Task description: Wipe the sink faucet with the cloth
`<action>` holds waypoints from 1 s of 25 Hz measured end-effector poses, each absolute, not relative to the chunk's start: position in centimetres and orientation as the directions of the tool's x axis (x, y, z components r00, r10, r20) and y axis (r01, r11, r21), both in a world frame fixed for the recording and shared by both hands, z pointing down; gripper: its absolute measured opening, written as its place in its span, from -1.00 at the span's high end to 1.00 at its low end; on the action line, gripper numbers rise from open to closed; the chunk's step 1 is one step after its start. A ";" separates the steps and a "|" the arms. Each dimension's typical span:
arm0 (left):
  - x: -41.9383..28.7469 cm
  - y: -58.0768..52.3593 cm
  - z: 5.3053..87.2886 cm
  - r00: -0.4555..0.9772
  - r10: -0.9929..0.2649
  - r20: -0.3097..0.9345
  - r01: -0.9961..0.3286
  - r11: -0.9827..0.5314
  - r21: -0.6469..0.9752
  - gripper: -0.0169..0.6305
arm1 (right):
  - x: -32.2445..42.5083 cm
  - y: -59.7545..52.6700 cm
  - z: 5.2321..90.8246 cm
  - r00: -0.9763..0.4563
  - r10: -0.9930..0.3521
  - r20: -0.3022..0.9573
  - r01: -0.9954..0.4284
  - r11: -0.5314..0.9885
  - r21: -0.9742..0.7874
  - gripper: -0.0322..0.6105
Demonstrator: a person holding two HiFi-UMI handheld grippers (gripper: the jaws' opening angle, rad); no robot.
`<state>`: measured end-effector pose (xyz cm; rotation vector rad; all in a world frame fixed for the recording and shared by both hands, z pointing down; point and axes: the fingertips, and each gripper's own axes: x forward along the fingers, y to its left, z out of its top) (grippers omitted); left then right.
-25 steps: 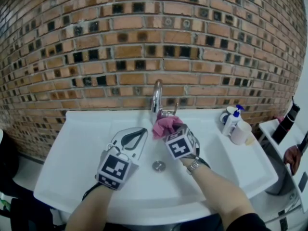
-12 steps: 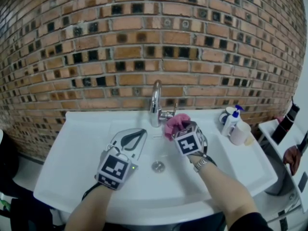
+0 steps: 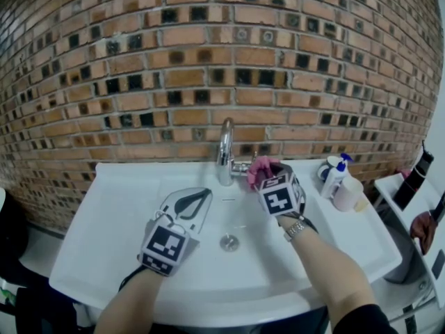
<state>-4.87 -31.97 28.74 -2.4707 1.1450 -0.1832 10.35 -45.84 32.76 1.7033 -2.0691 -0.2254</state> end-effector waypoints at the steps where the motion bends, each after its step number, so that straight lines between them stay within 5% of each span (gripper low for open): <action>1: -4.9 -32.0 28.7 0.654 -0.755 -0.052 -0.701 -0.579 -0.417 0.92 | 10.3 -45.9 32.5 -0.138 -0.963 0.231 -0.888 0.223 0.402 0.68; 25: -5.2 -32.2 28.7 0.645 -0.763 -0.052 -0.707 -0.569 -0.420 0.92 | 11.1 -44.8 27.6 -0.137 -0.986 0.098 -0.907 0.164 0.388 0.68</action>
